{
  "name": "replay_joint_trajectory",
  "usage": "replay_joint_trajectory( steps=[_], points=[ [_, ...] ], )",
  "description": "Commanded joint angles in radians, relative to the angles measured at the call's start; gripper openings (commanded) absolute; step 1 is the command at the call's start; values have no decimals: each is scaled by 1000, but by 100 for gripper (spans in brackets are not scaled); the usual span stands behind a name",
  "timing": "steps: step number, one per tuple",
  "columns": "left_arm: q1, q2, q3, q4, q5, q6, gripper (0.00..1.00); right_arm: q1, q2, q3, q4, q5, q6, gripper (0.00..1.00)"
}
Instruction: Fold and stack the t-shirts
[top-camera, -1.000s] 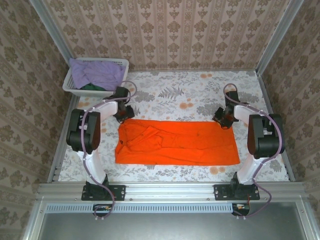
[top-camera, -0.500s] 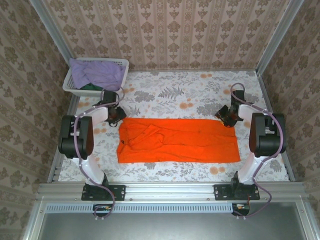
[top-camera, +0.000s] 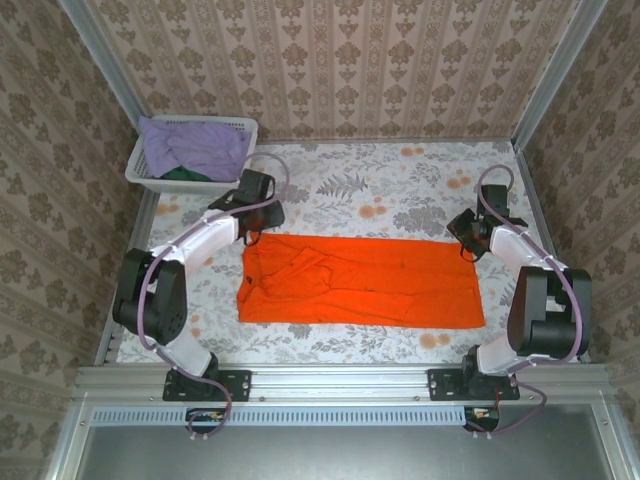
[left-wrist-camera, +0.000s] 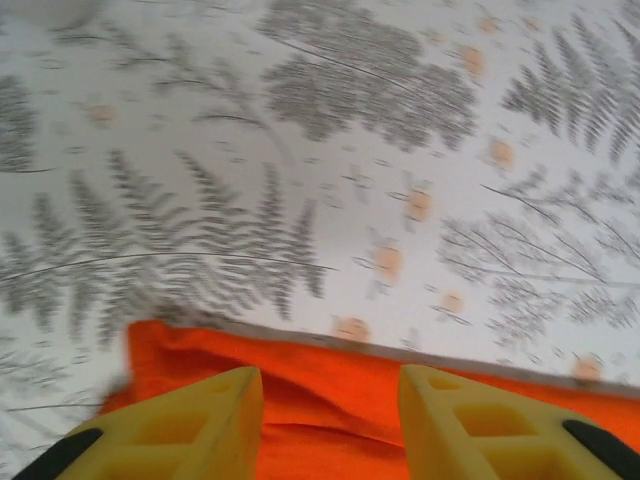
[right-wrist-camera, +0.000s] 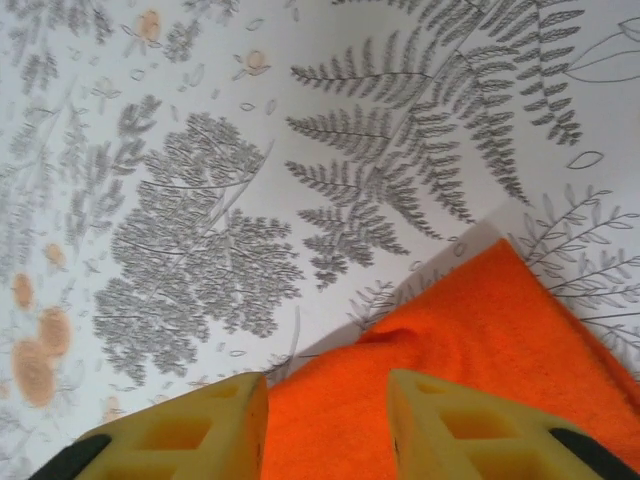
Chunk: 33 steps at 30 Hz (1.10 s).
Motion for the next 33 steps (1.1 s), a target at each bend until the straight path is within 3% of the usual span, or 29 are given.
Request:
replay_joint_trajectory(
  steps=[1,6,15,21,23,26,30,33],
  points=[
    [-2,60,-5,-31,14,7,38,-22,55,16,-77,35,8,31],
    [35,119,-47,0,50,-23,37,-50,129,31,-93,21,-10,27],
    [213,118,-205,154,180,-82,32,-73,160,56,-83,34,-24,29],
    [224,105,-208,172,204,-71,35,-43,-95,-94,64,72,44,44],
    [224,94,-209,174,208,-69,37,26,-201,-136,137,76,32,48],
    [224,63,-205,168,217,-60,44,182,-228,-118,226,33,-32,57],
    [208,2,-194,162,234,-10,58,398,-47,38,240,-124,-144,64],
    [188,-31,-193,156,230,20,61,562,140,215,161,-151,-241,64]
  ],
)
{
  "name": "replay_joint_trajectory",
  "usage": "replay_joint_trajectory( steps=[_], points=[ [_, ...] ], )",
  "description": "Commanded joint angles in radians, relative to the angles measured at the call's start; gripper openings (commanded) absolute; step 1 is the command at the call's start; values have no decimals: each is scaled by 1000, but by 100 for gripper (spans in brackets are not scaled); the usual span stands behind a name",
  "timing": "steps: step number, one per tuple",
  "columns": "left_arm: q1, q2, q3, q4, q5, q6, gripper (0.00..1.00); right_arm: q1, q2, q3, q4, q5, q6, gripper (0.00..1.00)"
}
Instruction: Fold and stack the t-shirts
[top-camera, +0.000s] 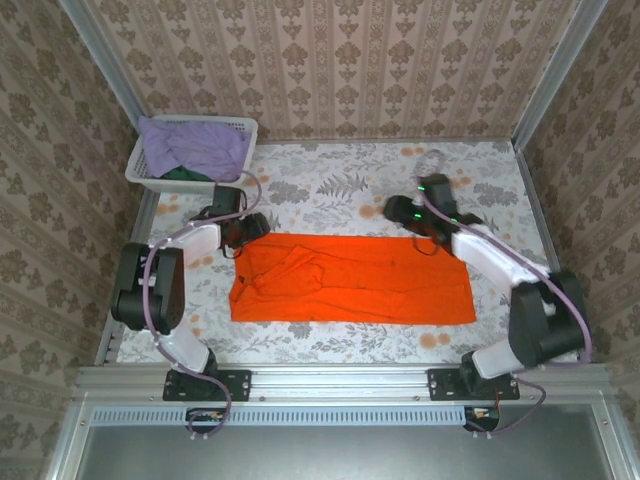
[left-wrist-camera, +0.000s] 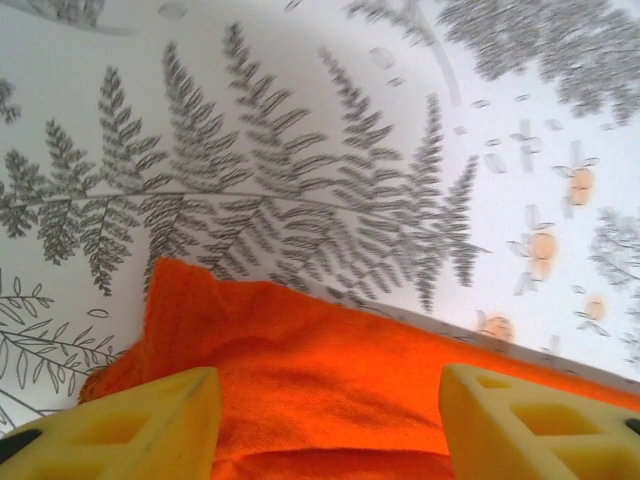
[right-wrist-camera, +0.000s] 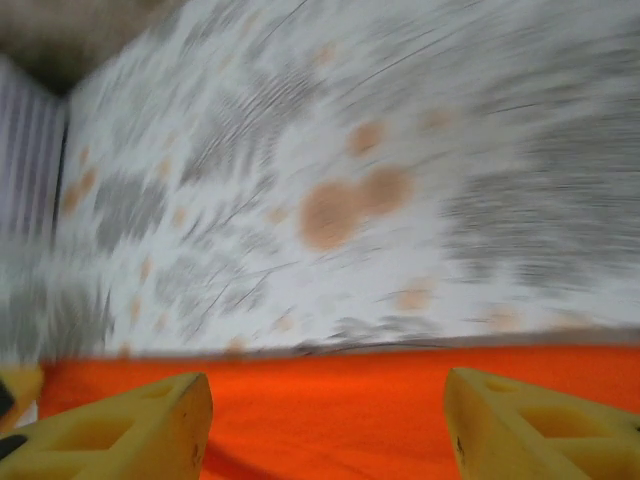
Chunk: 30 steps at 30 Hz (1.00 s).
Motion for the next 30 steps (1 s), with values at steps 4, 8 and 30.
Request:
replay_joint_trajectory(
  steps=[4,8,30],
  points=[
    [-20,-52,-29,26,73,25,56,229,347,330,-123,-117,-187,58],
    [-6,-7,-25,71,200,-6,44,315,521,547,-260,-97,-262,51],
    [46,68,6,0,203,-52,33,394,748,805,-410,-69,-324,43]
  ],
)
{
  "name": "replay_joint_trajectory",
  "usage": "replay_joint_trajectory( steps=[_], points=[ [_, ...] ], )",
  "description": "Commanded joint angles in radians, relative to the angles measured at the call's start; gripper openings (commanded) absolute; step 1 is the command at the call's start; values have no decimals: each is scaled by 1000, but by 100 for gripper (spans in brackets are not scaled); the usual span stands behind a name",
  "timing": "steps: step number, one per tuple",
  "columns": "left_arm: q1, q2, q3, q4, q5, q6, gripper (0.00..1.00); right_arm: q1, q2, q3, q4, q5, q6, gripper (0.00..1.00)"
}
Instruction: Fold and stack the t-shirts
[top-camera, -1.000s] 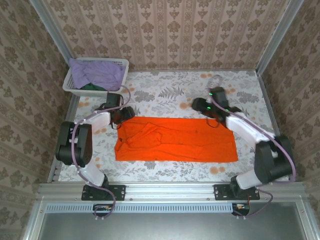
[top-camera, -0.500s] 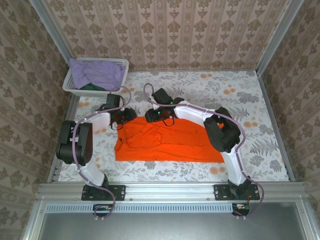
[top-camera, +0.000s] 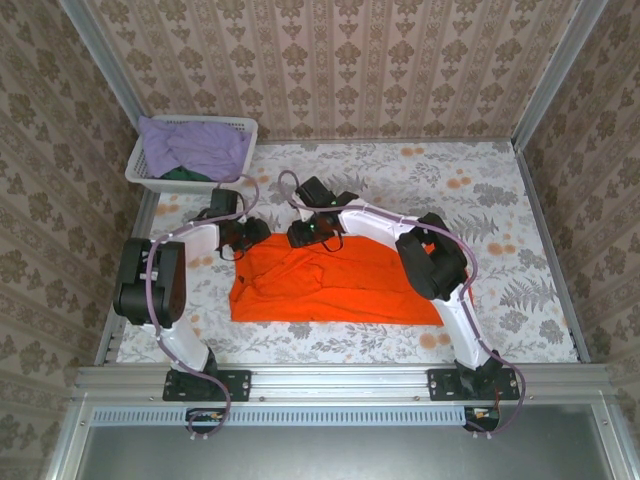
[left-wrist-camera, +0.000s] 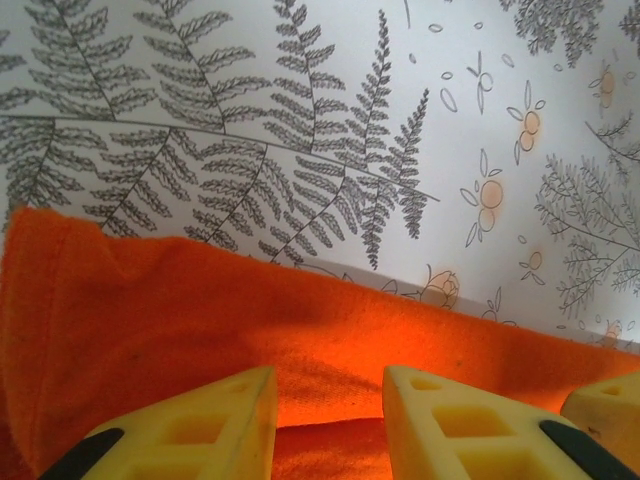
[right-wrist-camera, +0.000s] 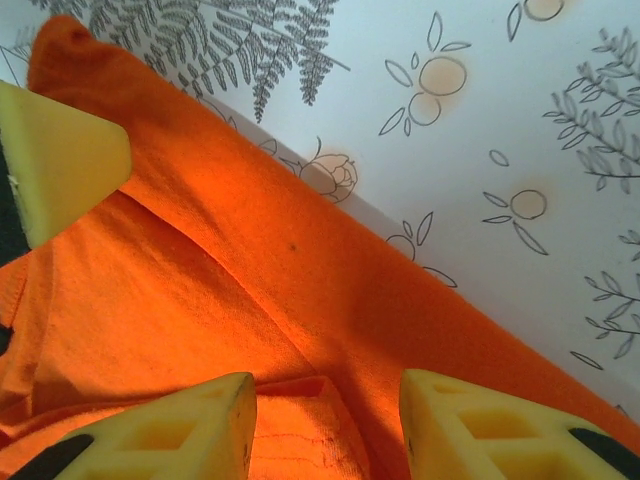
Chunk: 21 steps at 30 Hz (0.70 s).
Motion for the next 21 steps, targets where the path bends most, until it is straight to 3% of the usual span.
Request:
replay_joint_trajectory(
  steps=[1,7,21],
  points=[
    [9,10,19,-25,-5,-17,33,11,31,46,-58,15,-30,43],
    [9,14,22,-31,-11,-22,33,15,36,48,-58,6,-35,39],
    [10,27,27,-37,-20,-26,33,20,-29,-23,-41,-15,-77,8]
  ],
)
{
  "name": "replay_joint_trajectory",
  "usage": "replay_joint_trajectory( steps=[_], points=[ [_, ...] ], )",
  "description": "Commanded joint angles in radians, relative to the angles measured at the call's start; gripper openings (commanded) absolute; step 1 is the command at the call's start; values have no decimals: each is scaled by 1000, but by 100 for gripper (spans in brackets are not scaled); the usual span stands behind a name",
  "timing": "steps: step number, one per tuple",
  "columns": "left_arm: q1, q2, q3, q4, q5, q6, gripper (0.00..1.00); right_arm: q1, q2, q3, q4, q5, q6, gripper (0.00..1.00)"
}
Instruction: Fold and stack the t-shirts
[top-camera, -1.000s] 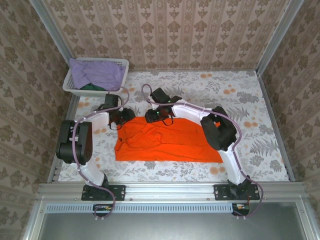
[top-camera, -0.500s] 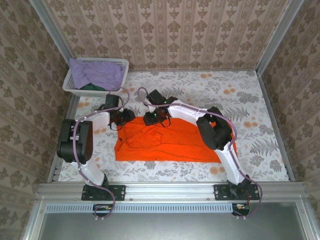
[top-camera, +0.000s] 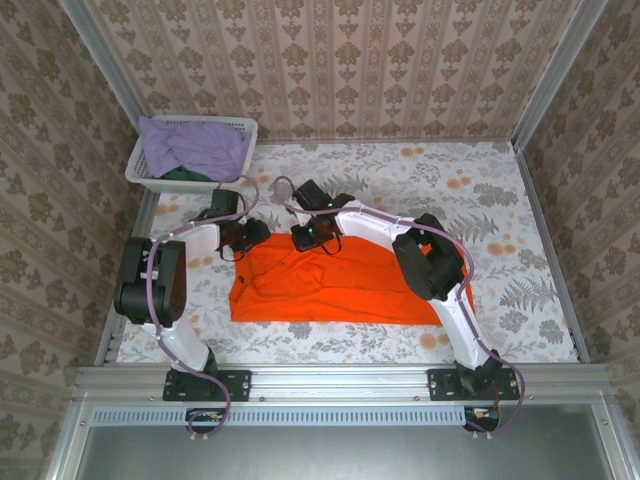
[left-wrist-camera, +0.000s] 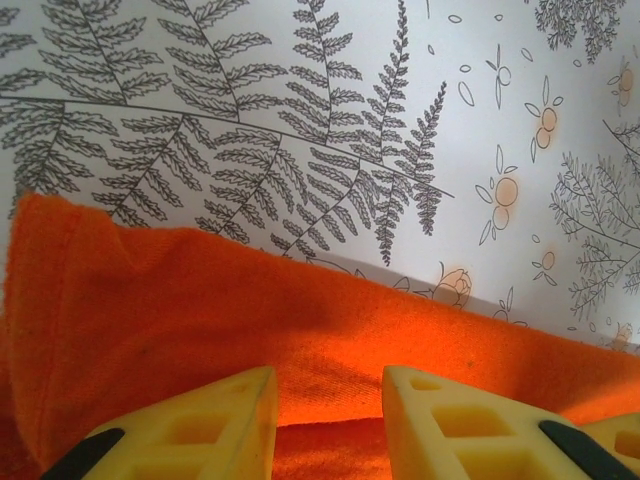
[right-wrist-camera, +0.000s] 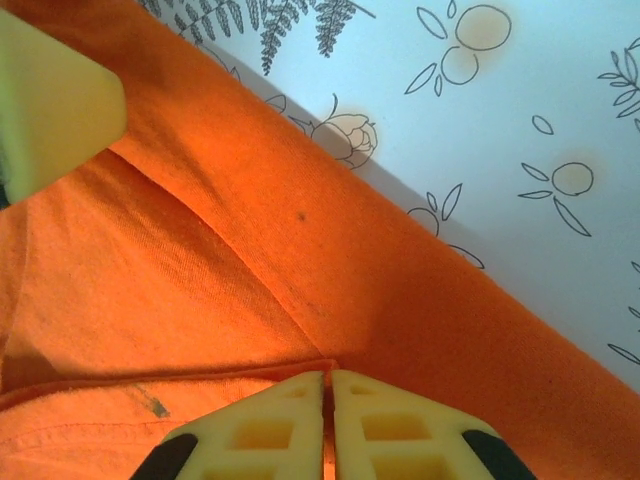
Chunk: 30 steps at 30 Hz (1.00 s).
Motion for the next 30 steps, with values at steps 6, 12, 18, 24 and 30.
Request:
replay_joint_trajectory(
  steps=[6,12,18,24,30],
  points=[
    [9,22,30,-32,-16,-14,33,7,-87,-96,23,-42,-46,3],
    [10,25,32,-36,-19,-14,33,7,-148,-182,75,-71,-70,1],
    [8,27,34,-40,-24,-16,33,7,-199,-243,116,-93,-97,0],
    [9,29,35,-42,-25,-17,33,7,-251,-316,142,-123,-124,0],
    [8,30,37,-42,-25,-17,33,7,-295,-390,158,-141,-152,0]
  ],
)
